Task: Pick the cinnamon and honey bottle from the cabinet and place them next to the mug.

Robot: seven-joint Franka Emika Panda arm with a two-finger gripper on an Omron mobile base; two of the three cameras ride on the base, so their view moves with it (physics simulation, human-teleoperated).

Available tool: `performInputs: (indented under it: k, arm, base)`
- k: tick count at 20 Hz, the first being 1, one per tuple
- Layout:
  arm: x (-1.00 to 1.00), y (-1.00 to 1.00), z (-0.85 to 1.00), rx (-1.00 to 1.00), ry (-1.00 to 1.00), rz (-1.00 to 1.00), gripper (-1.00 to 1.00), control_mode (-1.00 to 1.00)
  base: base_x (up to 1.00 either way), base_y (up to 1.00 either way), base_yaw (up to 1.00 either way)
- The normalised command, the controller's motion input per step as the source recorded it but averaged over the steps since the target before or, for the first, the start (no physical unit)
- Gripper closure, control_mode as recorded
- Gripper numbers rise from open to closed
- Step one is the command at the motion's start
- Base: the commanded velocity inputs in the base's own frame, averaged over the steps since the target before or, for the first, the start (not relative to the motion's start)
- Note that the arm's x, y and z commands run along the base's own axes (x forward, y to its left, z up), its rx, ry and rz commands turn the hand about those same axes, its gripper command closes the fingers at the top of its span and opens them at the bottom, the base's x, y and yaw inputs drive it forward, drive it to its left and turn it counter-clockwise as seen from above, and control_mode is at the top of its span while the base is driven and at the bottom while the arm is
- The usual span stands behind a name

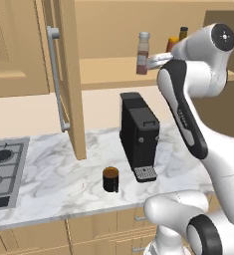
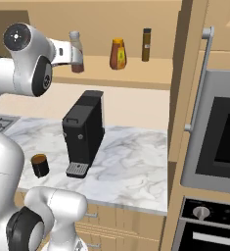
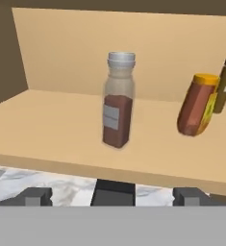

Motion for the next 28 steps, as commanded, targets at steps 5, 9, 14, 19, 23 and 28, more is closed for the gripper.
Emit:
performInputs:
  k: [5, 9, 14, 19, 23, 28]
  arm:
    - [0.31, 0.18, 0.00, -0.05, 0.18, -0.02, -1.00, -1.00]
    - [0.22, 0.30, -0.11, 0.00, 0.01, -0.05, -1.00, -1.00]
    - [0.22, 0.05, -0.11, 0.00, -0.09, -0.07, -1.00, -1.00]
    - [0.30, 0.00, -0.04, 0.03, -0.03, -0.13, -1.00, -1.00]
    - [0.14, -0.04, 0.00, 0.08, 0.00, -0.07, -1.00, -1.00]
    - [0.00, -0.05, 0.01, 0.10, 0.00, 0.00, -1.00, -1.00]
  base:
    - [0.00, 0.00, 0.00]
    - [0.00, 0.00, 0.00]
    - [0.00, 0.00, 0.00]
    - [0.00, 0.00, 0.00]
    - [0.00, 0.00, 0.00]
    - [0.00, 0.00, 0.00]
